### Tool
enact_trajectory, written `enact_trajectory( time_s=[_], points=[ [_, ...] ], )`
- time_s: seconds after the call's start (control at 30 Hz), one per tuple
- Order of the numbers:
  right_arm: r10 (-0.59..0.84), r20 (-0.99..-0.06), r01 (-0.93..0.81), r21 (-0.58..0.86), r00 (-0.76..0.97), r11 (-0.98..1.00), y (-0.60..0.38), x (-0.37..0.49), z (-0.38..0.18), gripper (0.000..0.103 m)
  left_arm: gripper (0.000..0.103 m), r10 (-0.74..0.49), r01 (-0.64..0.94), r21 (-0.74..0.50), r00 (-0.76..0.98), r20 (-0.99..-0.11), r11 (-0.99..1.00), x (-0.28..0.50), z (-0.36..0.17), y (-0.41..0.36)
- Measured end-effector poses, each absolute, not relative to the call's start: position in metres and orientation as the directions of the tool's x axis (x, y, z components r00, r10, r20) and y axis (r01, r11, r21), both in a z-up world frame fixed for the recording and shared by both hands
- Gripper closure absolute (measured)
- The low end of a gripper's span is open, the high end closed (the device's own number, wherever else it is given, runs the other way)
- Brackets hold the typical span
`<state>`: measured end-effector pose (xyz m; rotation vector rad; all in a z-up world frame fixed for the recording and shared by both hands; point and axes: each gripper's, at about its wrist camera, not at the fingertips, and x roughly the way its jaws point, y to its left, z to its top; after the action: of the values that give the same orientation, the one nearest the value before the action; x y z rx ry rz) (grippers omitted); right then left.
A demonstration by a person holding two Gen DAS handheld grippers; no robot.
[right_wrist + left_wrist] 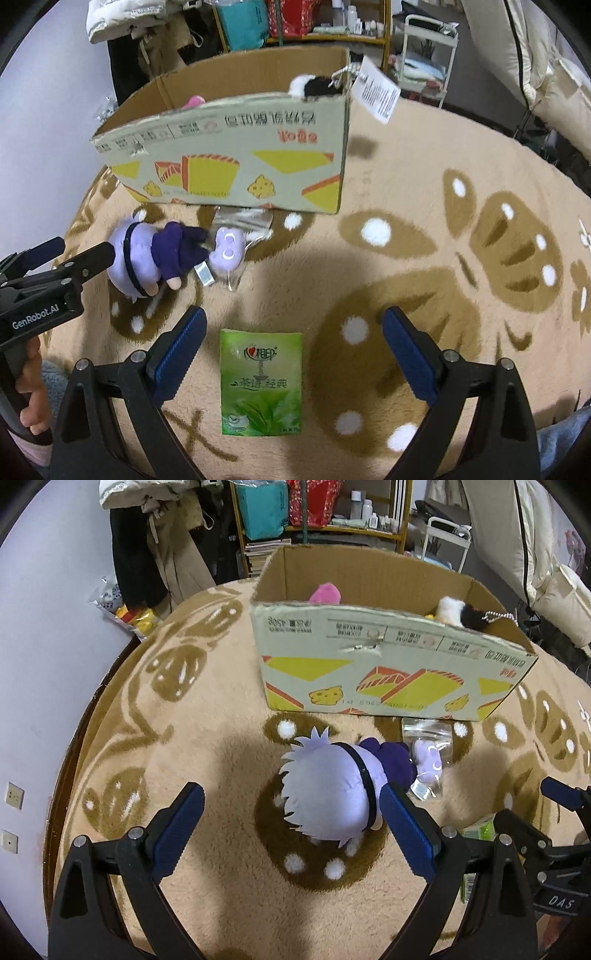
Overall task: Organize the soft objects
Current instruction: 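Lower the left tool to the white-haired plush while the right tool approaches the green tissue pack, then close the left tool on the white-haired plush while the right tool grasps the green tissue pack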
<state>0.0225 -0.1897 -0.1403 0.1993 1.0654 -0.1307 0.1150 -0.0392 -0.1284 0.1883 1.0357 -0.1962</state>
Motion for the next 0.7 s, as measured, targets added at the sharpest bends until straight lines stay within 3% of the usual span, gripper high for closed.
enact_trajectory(
  time_s=[0.53, 0.7],
  points=[
    [0.015, -0.919, 0.170, 0.089, 0.393, 0.981, -0.176, 0.034, -0.164, 0.003, 0.008, -0.077, 0.310, 0.060, 0.413, -0.907, 0.949, 0.131, -0.163, -0.056],
    [-0.015, -0.939, 0.169, 0.046, 0.343, 0.985, -0.170, 0.038, -0.176, 0.014, 0.008, -0.074, 0.314, 0.063, 0.405, -0.911, 0.947, 0.135, -0.167, -0.060]
  ],
)
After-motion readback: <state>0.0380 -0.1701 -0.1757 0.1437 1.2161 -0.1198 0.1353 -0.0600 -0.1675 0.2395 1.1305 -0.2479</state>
